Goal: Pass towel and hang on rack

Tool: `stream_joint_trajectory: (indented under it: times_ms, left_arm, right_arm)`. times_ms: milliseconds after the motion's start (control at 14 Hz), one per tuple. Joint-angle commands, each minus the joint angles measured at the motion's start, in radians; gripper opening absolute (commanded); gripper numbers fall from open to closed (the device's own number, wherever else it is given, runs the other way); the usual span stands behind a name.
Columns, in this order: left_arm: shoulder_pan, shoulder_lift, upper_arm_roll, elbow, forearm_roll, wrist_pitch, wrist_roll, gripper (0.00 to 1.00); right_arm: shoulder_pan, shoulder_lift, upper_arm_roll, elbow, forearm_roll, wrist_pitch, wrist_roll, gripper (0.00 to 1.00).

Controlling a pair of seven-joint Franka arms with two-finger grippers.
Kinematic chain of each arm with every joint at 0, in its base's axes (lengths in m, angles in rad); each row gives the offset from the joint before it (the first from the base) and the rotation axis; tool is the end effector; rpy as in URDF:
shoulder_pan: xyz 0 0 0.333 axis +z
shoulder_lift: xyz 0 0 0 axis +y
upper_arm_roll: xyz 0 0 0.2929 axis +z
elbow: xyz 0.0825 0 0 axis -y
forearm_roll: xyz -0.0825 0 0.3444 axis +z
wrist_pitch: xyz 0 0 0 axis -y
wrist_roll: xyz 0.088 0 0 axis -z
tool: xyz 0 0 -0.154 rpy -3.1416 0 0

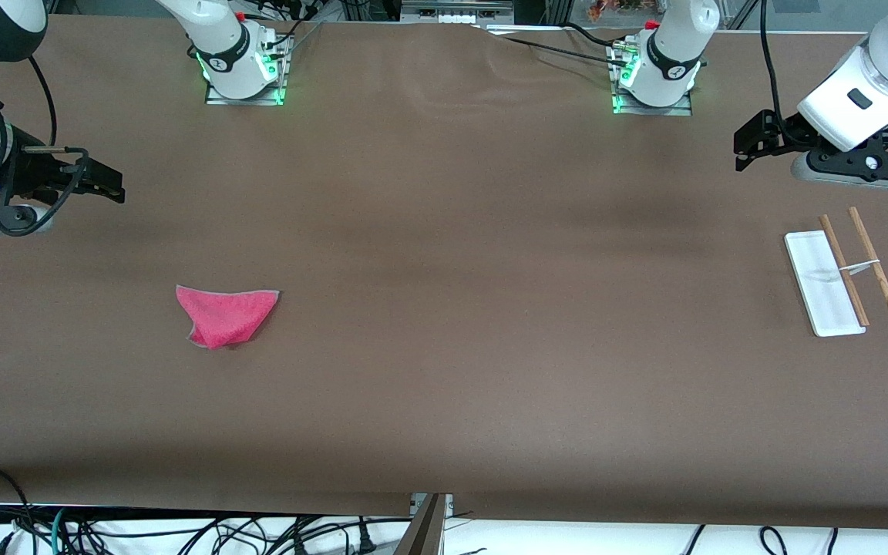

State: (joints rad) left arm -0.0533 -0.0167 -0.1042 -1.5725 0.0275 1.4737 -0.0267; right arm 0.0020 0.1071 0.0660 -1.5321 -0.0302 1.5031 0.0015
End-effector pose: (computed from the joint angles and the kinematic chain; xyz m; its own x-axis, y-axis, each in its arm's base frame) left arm 0.4903 -0.0737 0.5542 0.9886 -0.1271 -0.0812 -0.1300 -0.9910 -0.0314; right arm 0.5280 0.0297 0.5098 0.9887 0.0644 -0.1354 0.0681 -0.9974 0.0233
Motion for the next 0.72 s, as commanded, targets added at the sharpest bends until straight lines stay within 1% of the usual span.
stream_joint_trajectory:
  times_ms: [0, 143, 645]
  left_arm:
    - [-0.005, 0.012, -0.006, 0.028, 0.031, -0.01, 0.004, 1.0]
    - [-0.003, 0.014, -0.005, 0.028, 0.031, -0.01, 0.004, 1.0]
    - [-0.003, 0.012, -0.005, 0.028, 0.031, -0.01, 0.004, 1.0]
  right_arm:
    - [-0.005, -0.003, 0.006, 0.009, 0.015, 0.003, -0.003, 1.0]
    - [-0.004, 0.005, 0.009, 0.038, 0.015, 0.002, -0.006, 1.0]
    - [-0.004, 0.006, 0.009, 0.038, 0.015, 0.002, -0.006, 1.0]
